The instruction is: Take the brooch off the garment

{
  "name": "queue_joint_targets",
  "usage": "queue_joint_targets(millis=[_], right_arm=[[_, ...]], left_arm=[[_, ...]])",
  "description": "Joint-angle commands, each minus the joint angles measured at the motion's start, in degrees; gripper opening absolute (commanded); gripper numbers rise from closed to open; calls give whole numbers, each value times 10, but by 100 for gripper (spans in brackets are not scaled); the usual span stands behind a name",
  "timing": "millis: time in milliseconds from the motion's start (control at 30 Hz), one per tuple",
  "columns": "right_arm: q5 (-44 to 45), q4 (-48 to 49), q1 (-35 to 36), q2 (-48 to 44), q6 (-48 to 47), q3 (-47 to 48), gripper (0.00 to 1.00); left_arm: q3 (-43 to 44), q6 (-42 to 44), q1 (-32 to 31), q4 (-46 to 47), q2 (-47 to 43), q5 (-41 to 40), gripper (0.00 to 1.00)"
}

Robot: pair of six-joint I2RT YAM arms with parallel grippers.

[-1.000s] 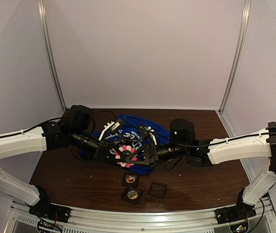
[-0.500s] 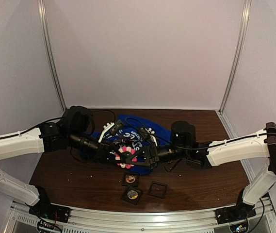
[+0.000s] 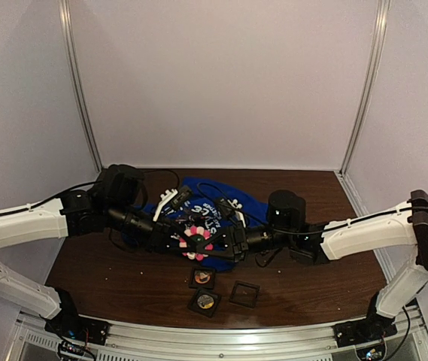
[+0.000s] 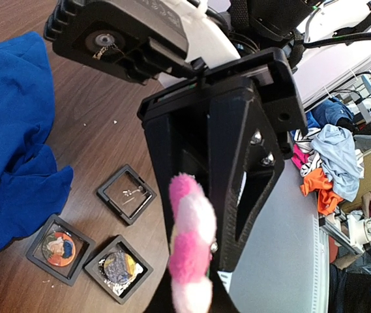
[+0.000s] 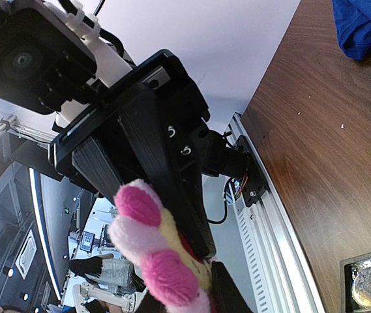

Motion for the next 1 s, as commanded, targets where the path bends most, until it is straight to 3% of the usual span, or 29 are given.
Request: queue_joint_targets(millis=[0,533,967], right_arm=[[116,-106,-51,37,48,-25,13],[115,-75,-51,57,72,-7,11],[114,7,-48,52,107,-22,11]], left_arm=[[16,45,-34,16,-40,71,0],[24,67,-52,-6,-37,54,0],[22,62,-54,1,-41,57,0]])
